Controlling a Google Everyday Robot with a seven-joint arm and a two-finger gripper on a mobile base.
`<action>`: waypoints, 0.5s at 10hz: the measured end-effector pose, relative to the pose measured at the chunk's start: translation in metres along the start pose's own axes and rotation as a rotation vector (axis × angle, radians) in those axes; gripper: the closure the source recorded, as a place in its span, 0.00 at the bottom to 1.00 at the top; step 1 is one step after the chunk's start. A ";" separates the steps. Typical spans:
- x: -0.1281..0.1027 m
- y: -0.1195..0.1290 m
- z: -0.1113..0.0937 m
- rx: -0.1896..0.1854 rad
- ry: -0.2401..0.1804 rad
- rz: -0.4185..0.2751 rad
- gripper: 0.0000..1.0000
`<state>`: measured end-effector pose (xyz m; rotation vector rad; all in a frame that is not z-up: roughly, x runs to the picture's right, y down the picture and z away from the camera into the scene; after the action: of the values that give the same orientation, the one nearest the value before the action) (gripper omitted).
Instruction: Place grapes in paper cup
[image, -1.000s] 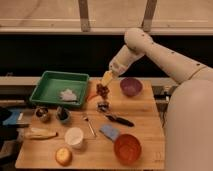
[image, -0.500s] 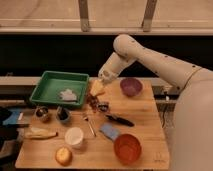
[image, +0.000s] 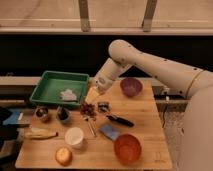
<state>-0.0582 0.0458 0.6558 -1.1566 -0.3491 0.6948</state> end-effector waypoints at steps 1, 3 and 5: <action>0.001 -0.001 -0.001 0.001 -0.001 0.002 1.00; 0.000 0.000 0.000 0.000 0.001 -0.001 1.00; 0.000 0.001 0.001 0.001 0.004 -0.001 1.00</action>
<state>-0.0586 0.0466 0.6555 -1.1569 -0.3465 0.6917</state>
